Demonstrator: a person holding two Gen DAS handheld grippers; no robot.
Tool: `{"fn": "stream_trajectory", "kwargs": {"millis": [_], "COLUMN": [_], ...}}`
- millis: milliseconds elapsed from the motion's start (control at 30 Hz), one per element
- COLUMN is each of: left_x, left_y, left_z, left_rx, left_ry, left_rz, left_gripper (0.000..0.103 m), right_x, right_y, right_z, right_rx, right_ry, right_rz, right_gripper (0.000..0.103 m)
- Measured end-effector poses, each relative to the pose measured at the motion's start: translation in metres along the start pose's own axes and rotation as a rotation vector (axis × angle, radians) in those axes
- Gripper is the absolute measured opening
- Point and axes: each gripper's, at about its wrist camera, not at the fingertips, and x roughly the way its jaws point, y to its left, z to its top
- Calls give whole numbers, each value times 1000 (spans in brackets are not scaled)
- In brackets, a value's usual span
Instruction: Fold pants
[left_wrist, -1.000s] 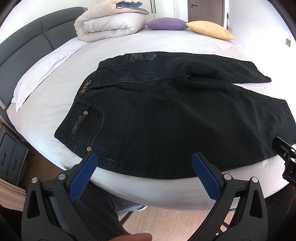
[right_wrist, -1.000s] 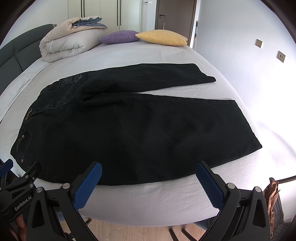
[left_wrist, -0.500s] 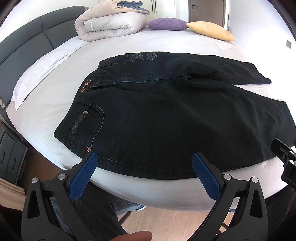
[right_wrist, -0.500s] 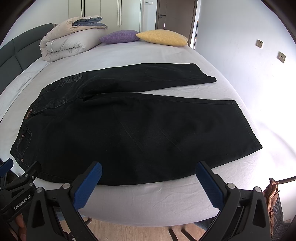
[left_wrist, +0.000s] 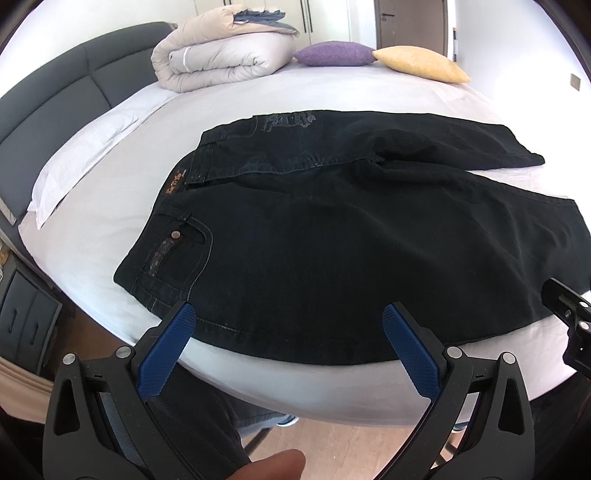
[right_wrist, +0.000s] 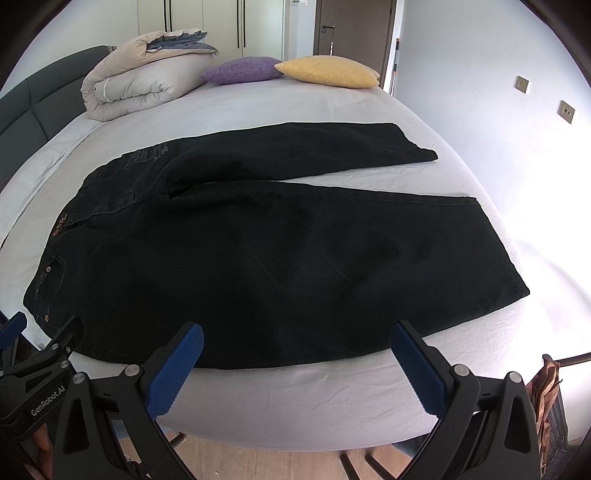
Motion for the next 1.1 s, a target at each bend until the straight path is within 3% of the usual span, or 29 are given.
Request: {"fn": "stream_trajectory", "kwargs": {"millis": [133, 233, 367, 467, 533, 600, 667, 733, 800, 867, 967, 1100], "left_x": [3, 4, 18, 24, 41, 62, 84, 106, 131, 163, 218, 284], "left_y": [14, 33, 51, 56, 58, 72, 84, 95, 101, 102, 109, 118], "left_z": [12, 36, 77, 92, 105, 128, 156, 192, 226, 261, 298, 323], "left_rx": [-20, -37, 24, 110, 167, 136, 111, 122, 176, 261, 338, 403], "left_ry": [-35, -98, -126, -220, -170, -130, -116, -126, -128, -101, -29, 84], "left_rz": [-38, -107, -204, -215, -244, -264, -244, -297, -317, -339, -371, -378], "left_gripper": [103, 103, 103, 103, 103, 103, 103, 103, 103, 103, 103, 102], "right_x": [-1, 0, 14, 29, 33, 39, 50, 58, 68, 88, 104, 114], "right_y": [4, 4, -8, -23, -28, -30, -27, -20, -13, -11, -18, -12], "right_z": [4, 9, 27, 42, 52, 63, 74, 82, 90, 105, 123, 148], "right_rx": [-50, -66, 2, 83, 98, 91, 66, 8, -67, -102, -118, -245], "right_ry": [-9, -4, 68, 110, 92, 103, 134, 158, 197, 240, 244, 176], "right_rz": [45, 113, 250, 345, 349, 371, 419, 436, 445, 437, 425, 413], "right_gripper": [103, 103, 93, 88, 88, 89, 93, 94, 86, 71, 65, 65]}}
